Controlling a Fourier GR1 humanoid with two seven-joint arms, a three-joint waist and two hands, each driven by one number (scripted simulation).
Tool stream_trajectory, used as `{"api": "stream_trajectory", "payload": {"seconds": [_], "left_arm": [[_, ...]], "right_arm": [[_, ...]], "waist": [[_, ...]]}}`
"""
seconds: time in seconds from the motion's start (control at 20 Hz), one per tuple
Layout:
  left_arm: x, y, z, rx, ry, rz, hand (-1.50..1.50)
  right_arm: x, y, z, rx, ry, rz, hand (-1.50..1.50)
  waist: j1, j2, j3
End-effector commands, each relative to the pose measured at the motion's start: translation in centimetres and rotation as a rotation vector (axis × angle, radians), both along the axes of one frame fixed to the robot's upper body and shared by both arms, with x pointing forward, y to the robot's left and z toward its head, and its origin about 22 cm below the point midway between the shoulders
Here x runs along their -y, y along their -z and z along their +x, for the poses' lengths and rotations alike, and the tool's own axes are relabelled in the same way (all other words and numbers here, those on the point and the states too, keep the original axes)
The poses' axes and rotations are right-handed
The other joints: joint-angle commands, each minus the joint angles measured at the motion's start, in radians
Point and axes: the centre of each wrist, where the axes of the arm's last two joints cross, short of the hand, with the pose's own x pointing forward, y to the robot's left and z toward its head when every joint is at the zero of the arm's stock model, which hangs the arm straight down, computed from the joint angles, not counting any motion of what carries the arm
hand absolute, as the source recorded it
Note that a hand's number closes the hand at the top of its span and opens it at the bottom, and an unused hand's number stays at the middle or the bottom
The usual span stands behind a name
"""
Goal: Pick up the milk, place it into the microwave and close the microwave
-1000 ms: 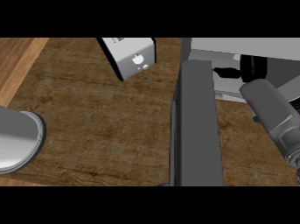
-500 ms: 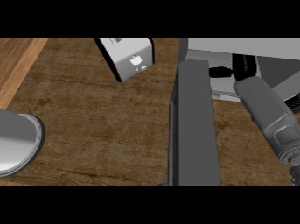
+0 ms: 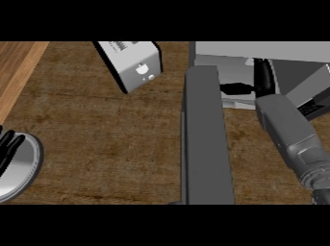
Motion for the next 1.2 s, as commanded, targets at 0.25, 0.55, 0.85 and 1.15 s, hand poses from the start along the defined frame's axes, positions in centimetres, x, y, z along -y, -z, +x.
{"api": "stream_trajectory", "payload": {"seconds": [0.25, 0.55, 0.85, 1.15], "left_arm": [[2.7, 0.2, 1.2, -0.022, 0.091, -0.011, 1.5], [5.0, 1.0, 1.5, -0.067, 0.138, -0.006, 1.5], [6.6, 1.0, 2.3, -0.125, 0.155, -0.025, 1.5], [9.2, 0.1, 2.7, -0.086, 0.252, 0.042, 1.5]], "right_arm": [[-0.1, 4.9, -3.0, -0.075, -0.107, 0.262, -1.5], [0.8, 8.6, -6.1, -0.099, -0.219, 0.421, -1.5], [0.7, 11.4, -9.0, -0.135, -0.243, 0.427, -1.5], [3.2, 12.5, -11.6, -0.156, -0.238, 0.413, -1.5]], "waist": [[-0.037, -0.018, -0.002], [-0.066, -0.031, -0.004], [-0.091, -0.044, -0.006], [-0.099, -0.048, -0.006]]}}
